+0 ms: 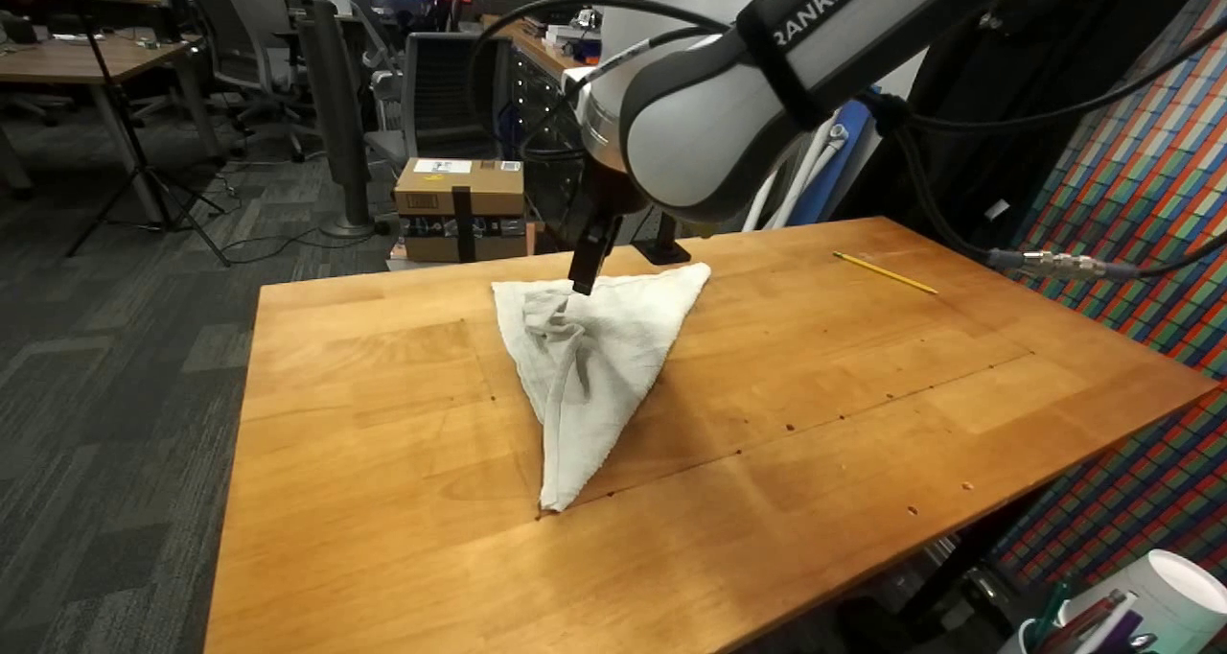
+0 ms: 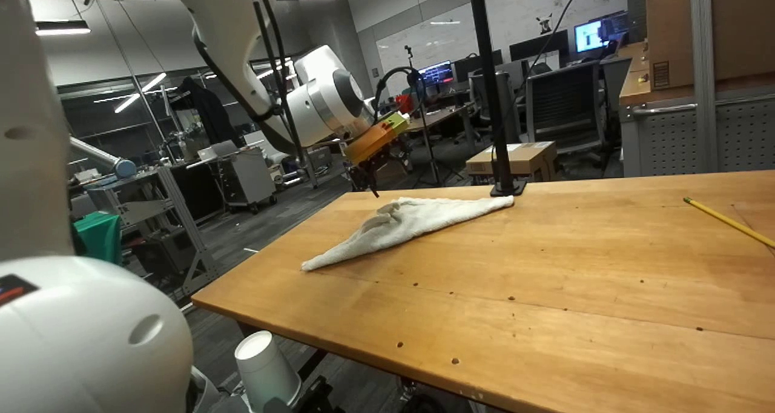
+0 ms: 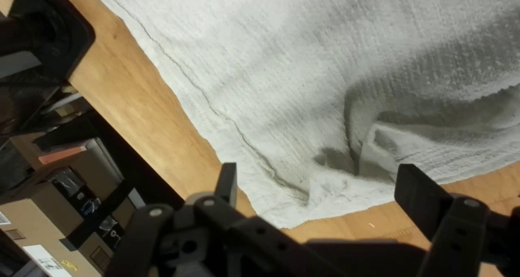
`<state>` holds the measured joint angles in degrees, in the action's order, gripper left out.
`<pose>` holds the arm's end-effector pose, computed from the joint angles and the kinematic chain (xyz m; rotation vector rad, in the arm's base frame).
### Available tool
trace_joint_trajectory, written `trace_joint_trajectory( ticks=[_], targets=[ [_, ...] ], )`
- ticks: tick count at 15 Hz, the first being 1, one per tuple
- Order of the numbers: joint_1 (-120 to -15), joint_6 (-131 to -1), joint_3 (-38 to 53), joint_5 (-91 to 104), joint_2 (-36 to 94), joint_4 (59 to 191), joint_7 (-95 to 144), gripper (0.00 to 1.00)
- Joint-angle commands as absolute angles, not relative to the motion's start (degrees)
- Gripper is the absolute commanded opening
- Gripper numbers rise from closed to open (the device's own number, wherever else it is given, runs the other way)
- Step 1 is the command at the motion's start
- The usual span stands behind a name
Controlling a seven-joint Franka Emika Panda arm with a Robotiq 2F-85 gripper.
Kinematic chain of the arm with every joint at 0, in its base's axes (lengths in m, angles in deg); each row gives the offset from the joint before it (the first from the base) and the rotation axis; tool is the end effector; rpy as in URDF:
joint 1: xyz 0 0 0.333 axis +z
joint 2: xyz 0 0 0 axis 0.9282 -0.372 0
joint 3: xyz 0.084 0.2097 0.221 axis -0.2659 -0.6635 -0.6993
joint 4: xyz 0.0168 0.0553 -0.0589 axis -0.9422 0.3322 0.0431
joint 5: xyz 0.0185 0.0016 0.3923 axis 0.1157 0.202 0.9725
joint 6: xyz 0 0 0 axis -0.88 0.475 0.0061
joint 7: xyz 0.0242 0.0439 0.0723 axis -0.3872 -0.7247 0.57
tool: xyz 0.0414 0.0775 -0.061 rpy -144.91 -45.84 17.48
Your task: Fold the cloth on the table
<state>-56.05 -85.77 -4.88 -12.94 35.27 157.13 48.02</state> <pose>0.5433 0.2142 0.3428 2.5448 1.4021 0.4993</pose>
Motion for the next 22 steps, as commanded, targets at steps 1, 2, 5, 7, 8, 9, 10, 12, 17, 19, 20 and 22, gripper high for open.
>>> trace_joint_trajectory(
  ticks=[1, 2, 5, 7, 8, 9, 10, 12, 17, 19, 20, 22],
  targets=[
    [-58.9, -88.0, -3.2, -14.0, 34.7, 156.5, 48.9, 1.0],
    [-59.5, -88.1, -2.6, -14.3, 34.1, 155.9, 49.0, 1.0],
    [-61.3, -88.3, -0.6, -14.9, 32.3, 153.9, 49.3, 1.0],
    [-62.2, -88.4, 0.4, -15.2, 31.2, 152.6, 49.4, 1.0],
    [-62.7, -88.4, 0.7, -15.1, 30.6, 152.0, 49.7, 1.0],
    [-63.0, -88.5, 1.0, -15.3, 30.0, 151.5, 49.6, 1.0],
    [-63.4, -88.7, 1.2, -15.1, 29.3, 150.9, 49.8, 1.0],
    [-64.1, -88.9, 1.5, -14.9, 27.9, 149.7, 50.3, 1.0],
    [-65.8, -89.1, 2.2, -14.4, 24.5, 146.6, 51.6, 1.0],
    [-66.6, -89.1, 2.2, -13.9, 23.5, 145.7, 52.1, 1.0],
    [-67.0, -88.9, 2.2, -13.7, 23.0, 145.2, 52.1, 1.0],
    [-67.5, -88.8, 2.3, -13.6, 22.2, 144.8, 52.1, 1.0]
  ],
)
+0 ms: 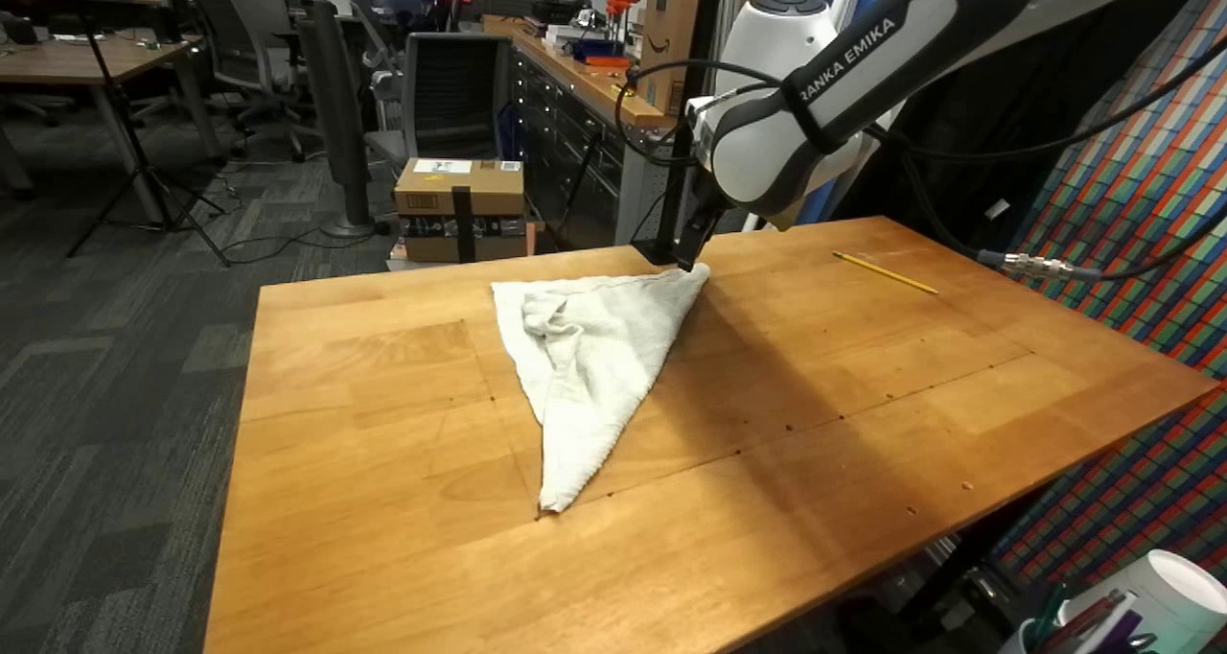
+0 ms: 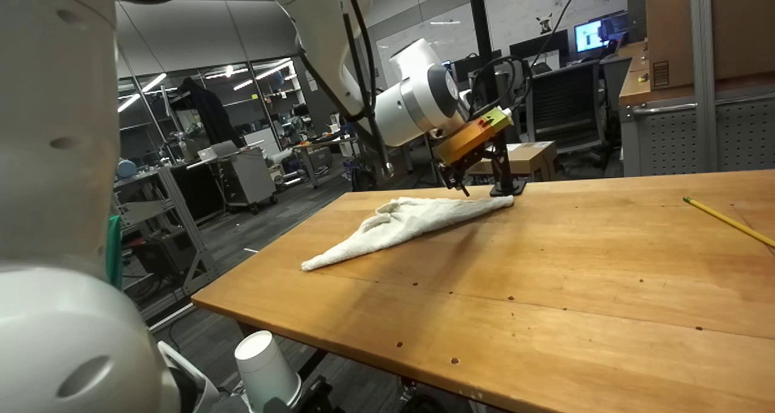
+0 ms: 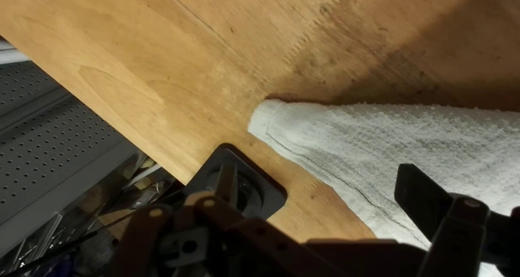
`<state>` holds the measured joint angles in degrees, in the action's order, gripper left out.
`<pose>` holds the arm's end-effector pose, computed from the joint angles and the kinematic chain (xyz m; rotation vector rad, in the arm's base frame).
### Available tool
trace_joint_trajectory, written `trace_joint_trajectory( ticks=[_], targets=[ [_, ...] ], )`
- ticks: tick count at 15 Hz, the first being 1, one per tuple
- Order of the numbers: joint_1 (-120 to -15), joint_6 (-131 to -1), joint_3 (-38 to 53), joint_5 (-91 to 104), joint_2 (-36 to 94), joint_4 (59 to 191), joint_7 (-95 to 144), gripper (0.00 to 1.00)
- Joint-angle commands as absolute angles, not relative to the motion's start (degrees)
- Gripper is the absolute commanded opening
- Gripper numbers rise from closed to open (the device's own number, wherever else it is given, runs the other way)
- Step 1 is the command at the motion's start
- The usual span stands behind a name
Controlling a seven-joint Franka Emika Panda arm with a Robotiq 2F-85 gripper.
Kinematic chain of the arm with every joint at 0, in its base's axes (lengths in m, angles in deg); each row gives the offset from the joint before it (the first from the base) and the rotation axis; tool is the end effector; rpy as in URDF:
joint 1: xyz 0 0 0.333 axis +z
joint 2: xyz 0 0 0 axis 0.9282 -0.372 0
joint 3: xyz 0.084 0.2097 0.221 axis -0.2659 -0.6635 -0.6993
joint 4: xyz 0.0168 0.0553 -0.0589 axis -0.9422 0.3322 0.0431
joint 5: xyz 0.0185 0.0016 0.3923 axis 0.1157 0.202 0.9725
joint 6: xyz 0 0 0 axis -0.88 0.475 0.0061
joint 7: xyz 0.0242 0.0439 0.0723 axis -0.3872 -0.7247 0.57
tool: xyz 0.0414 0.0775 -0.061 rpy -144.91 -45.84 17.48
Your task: Fold the cloth on the table
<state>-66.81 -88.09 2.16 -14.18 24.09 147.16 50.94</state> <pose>0.6336 0.0439 0.3042 2.6231 1.0743 0.4448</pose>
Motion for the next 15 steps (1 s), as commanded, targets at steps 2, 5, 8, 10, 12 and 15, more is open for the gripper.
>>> trace_joint_trajectory(
  ticks=[2, 5, 8, 10, 12, 15],
  targets=[
    [-68.1, -88.7, 2.2, -13.3, 21.4, 144.4, 52.2, 1.0],
    [-68.7, -88.7, 1.9, -12.9, 20.4, 144.0, 52.5, 1.0],
    [-69.3, -88.8, 1.5, -12.3, 19.3, 143.5, 53.3, 1.0],
    [-69.8, -88.8, 1.3, -11.8, 18.7, 142.9, 53.9, 1.0],
    [-70.5, -88.8, 0.8, -10.8, 18.1, 142.4, 54.5, 1.0],
    [-71.3, -88.5, 0.2, -9.0, 17.2, 141.6, 55.5, 0.95]
  ],
)
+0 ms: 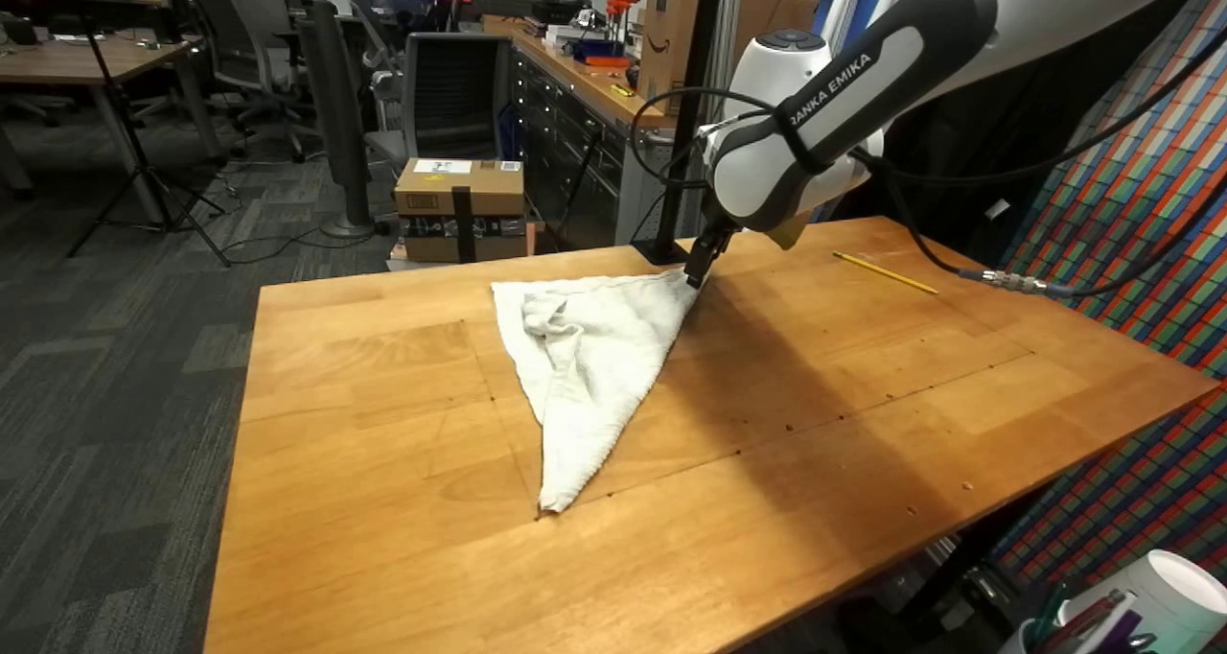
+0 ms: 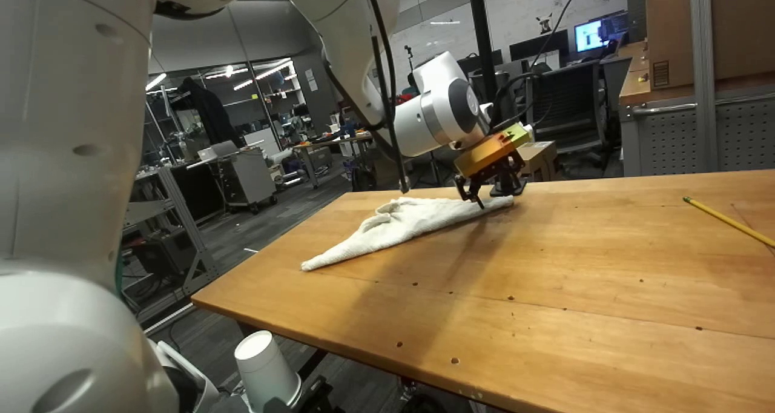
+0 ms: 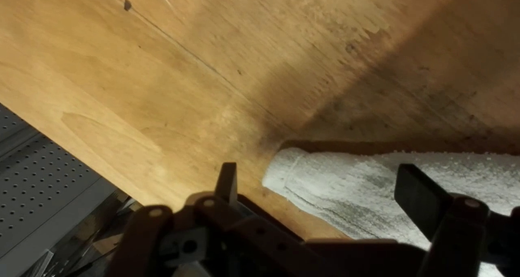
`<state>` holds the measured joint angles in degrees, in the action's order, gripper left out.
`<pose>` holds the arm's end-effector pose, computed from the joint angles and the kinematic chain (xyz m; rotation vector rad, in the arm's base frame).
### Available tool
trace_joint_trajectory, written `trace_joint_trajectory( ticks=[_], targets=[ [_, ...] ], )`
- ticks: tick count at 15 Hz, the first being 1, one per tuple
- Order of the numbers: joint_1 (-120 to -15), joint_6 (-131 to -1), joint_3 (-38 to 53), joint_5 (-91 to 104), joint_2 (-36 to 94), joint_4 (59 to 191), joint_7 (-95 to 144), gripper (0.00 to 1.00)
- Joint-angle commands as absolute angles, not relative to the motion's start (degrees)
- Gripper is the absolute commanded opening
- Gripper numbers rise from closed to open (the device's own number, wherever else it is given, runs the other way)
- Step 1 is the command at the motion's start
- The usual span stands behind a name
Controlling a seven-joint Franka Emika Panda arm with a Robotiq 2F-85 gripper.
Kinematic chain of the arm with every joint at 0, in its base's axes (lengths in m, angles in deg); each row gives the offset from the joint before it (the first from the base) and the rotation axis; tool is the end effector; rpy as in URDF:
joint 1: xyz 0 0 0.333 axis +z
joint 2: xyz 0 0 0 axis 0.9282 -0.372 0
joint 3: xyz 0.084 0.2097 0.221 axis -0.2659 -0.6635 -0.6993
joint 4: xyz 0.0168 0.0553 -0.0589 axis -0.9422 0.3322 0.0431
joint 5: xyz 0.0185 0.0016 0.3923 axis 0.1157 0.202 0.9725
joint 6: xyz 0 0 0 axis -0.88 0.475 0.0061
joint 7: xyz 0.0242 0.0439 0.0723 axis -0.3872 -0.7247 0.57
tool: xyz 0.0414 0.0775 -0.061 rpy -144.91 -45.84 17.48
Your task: Fold the cloth on the table
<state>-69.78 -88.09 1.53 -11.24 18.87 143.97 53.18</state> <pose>0.6480 0.0156 0.2707 2.6850 1.0279 0.3994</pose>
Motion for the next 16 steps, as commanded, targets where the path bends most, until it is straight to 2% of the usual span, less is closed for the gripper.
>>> trace_joint_trajectory(
  ticks=[1, 2, 3, 6, 10, 11, 14, 16],
  targets=[
    [-71.5, -88.5, 0.1, -8.5, 16.9, 141.4, 55.7, 0.84],
    [-71.6, -88.4, -0.1, -8.0, 16.6, 141.3, 55.9, 0.7],
    [-71.8, -88.2, -0.3, -7.6, 16.3, 141.1, 56.1, 0.7],
    [-72.2, -88.0, -0.7, -6.8, 15.6, 140.6, 56.4, 0.44],
    [-72.0, -87.9, -1.1, -6.4, 15.4, 140.5, 56.5, 0.15],
    [-71.9, -87.9, -1.2, -6.4, 15.3, 140.5, 56.4, 0.1],
    [-71.7, -87.7, -1.2, -6.6, 15.2, 140.3, 56.2, 0.03],
    [-71.6, -87.7, -1.0, -6.8, 15.3, 140.2, 56.0, 0.08]
  ],
)
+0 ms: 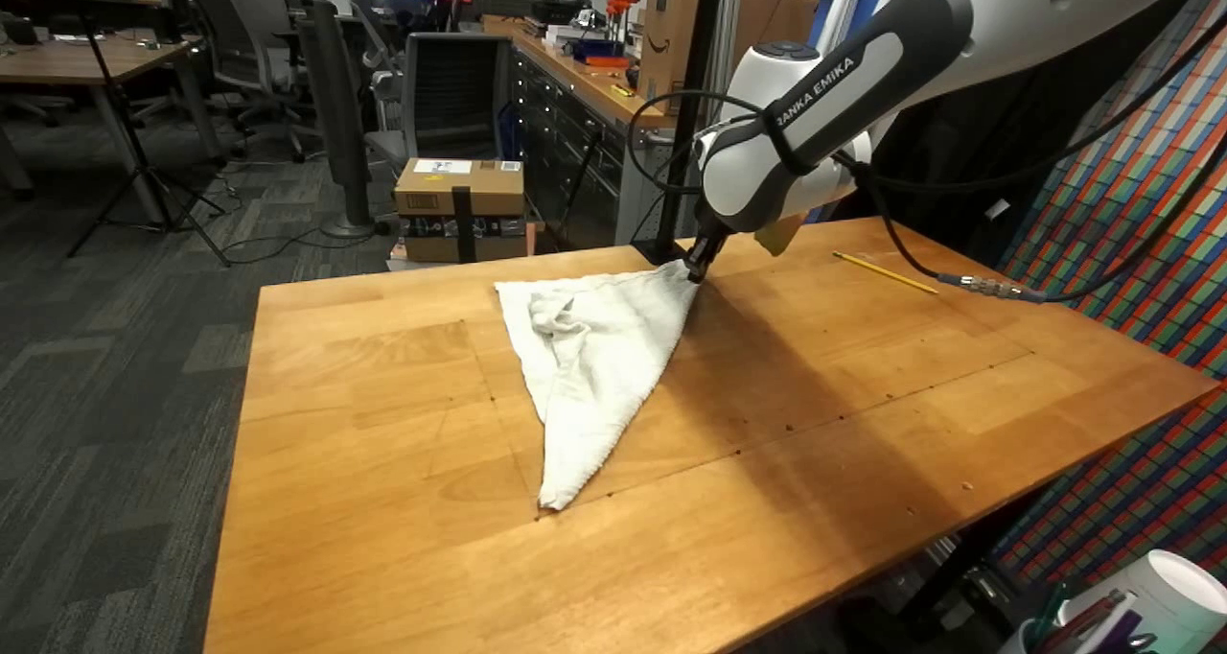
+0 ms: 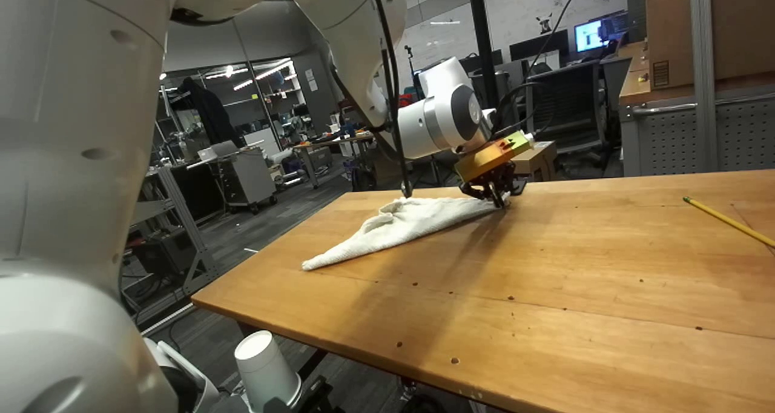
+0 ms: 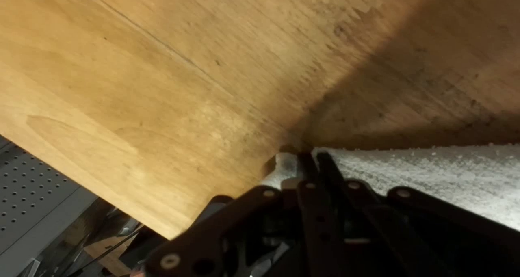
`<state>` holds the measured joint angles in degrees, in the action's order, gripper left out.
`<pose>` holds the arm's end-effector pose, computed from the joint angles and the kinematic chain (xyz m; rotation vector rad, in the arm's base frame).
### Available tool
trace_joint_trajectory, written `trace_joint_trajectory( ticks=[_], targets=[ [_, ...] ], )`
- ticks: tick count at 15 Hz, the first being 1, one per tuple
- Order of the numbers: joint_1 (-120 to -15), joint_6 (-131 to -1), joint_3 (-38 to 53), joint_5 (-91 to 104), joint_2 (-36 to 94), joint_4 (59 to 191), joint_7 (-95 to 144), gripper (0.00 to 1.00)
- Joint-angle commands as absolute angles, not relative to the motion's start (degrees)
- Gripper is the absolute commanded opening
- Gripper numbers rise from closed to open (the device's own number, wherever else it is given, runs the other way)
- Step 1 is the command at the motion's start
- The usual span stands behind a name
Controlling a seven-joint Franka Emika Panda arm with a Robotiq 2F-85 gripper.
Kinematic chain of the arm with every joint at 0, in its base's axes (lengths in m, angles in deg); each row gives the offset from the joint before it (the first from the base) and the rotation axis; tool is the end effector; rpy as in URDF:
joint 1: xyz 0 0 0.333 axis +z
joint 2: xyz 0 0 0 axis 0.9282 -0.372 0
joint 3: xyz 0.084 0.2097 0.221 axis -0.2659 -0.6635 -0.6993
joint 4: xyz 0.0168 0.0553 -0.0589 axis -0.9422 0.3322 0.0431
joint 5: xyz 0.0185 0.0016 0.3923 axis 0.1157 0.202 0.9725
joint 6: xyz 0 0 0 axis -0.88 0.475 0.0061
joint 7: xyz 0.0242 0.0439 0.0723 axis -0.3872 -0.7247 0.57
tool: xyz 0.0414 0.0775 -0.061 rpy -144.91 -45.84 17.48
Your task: Fold the cloth on the table
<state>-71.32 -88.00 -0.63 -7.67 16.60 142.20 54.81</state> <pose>0.6553 0.0185 0.2593 2.7423 1.0146 0.4103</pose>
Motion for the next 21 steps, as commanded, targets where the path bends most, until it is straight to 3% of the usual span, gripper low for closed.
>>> trace_joint_trajectory(
  ticks=[1, 21],
  targets=[
    [-71.5, -87.7, -1.0, -6.9, 15.4, 140.3, 55.9, 0.09],
    [-60.4, -87.9, 4.1, -20.0, 27.5, 146.2, 44.9, 0.08]
  ],
)
